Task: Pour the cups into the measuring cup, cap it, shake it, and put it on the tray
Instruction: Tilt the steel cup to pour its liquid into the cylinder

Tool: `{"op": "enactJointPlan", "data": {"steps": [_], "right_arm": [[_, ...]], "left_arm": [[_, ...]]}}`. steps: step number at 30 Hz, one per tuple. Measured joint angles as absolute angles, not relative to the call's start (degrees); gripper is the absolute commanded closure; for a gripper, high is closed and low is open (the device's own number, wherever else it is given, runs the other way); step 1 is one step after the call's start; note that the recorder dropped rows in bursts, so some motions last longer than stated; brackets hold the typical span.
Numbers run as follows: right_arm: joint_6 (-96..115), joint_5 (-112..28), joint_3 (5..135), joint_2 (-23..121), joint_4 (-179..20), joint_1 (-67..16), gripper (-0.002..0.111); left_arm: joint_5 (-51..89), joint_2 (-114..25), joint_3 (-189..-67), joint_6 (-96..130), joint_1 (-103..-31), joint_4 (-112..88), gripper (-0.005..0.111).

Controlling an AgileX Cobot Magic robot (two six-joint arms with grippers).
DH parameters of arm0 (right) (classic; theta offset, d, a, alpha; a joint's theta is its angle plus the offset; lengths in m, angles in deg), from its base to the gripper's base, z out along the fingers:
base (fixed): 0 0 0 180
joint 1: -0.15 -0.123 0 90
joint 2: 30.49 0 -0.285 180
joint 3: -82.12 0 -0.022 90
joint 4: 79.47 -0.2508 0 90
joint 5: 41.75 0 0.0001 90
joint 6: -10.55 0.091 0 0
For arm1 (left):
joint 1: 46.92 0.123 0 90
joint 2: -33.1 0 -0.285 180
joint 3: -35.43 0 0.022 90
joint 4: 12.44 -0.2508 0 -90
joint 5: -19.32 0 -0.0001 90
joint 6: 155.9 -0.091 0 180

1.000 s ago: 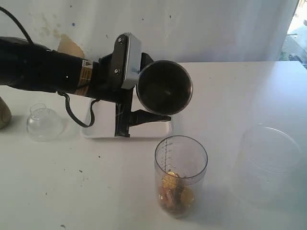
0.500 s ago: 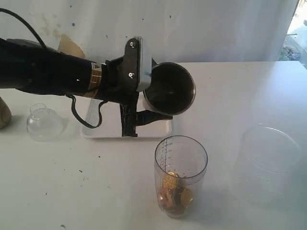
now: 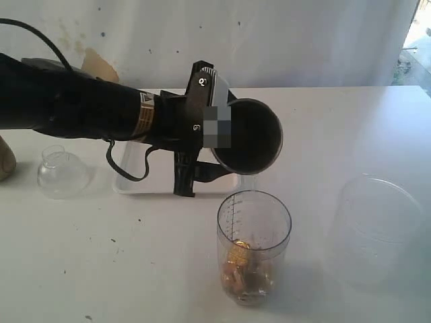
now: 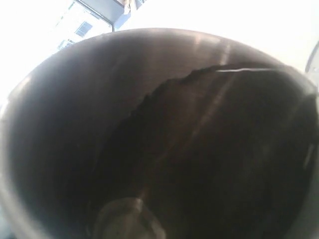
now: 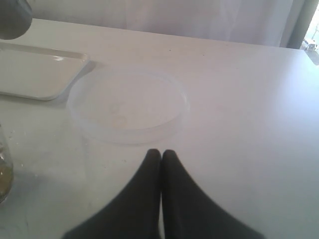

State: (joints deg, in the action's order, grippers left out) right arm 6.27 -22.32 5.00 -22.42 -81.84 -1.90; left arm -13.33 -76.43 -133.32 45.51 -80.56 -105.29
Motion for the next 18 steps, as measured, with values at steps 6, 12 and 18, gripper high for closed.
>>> {"op": "enactJointPlan", "data": {"steps": [6, 12, 18], "right_arm": [[6.3, -22.3, 5.0, -22.4, -81.8, -1.9, 0.108], [6.3, -22.3, 5.0, -22.4, -81.8, -1.9, 0.108], [6.3, -22.3, 5.0, -22.4, -81.8, -1.9, 0.108]], "left_arm": [[-13.0, -76.4, -133.3, 41.4, -80.6, -105.3, 0.107], [-11.4, -76.4, -133.3, 35.2, -80.6, -104.9, 0.107], [-9.8, -76.4, -133.3, 32.4, -80.6, -104.8, 0.107]]}}
